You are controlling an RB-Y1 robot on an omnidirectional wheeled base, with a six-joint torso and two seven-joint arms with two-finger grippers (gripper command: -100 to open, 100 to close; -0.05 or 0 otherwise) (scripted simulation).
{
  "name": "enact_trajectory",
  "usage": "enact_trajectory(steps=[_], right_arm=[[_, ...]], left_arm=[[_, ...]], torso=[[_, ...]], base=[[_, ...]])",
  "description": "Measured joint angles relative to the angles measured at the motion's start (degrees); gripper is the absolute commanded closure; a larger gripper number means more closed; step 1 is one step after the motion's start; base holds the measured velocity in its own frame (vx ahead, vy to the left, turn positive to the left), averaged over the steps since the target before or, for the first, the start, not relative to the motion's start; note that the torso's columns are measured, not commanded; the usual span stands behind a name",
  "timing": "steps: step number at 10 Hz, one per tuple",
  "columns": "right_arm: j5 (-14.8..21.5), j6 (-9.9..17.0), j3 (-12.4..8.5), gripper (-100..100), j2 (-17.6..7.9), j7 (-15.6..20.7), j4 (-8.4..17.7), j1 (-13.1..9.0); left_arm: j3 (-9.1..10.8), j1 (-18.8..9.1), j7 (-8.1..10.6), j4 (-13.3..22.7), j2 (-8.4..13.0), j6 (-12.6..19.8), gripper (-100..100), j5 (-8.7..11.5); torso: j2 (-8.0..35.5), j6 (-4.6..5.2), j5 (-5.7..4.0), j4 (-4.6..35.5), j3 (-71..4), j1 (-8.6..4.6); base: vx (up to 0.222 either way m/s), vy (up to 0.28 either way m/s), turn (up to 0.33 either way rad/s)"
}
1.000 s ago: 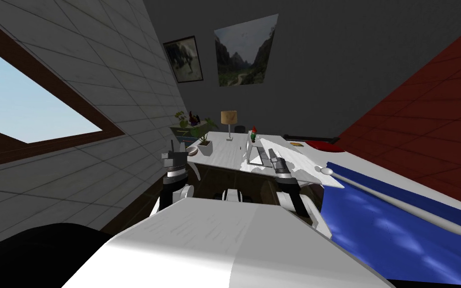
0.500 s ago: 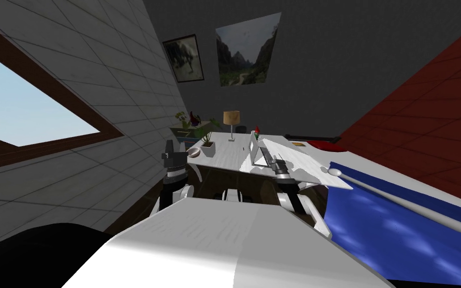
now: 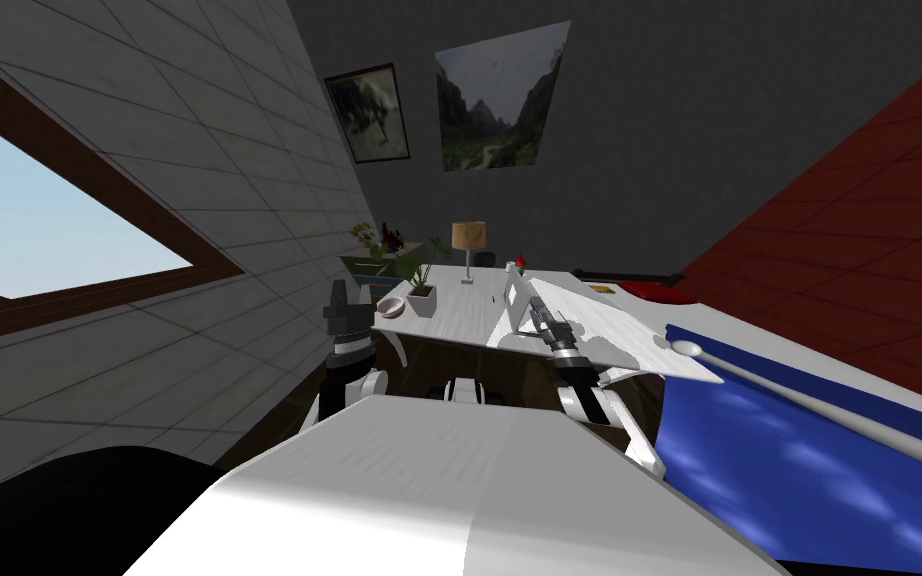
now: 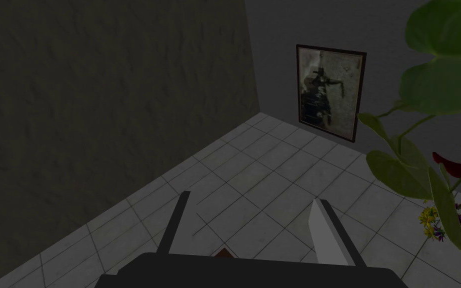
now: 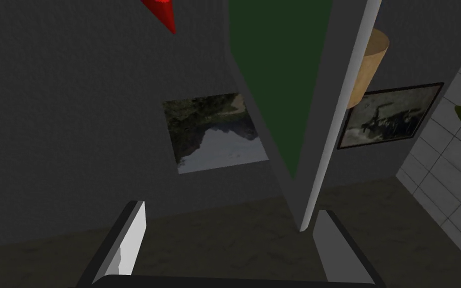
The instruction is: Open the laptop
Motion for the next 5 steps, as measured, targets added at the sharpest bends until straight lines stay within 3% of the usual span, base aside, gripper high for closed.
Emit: enact_trajectory(steps=[3,5], right_arm=[[4.8,0.75,-1.4,-100,-1.25,5.17,4.17,-0.54],[6.82,1.84,-1.54,-100,-1.96,7.59,4.96,-1.0]], left_arm=[[-0.01,0.0,0.0,0.0,-0.01,0.0,0,0.0],[0.0,-0.01,0.0,0.0,0.0,0.0,0,0.0]], torso=[[-0.05,0.01,0.08,-0.02,-0.04,0.24],[-0.04,-0.06,-0.06,-0.05,-0.01,-0.09]], base=[[0.035,0.129,-0.025],[0.016,0.091,-0.022]])
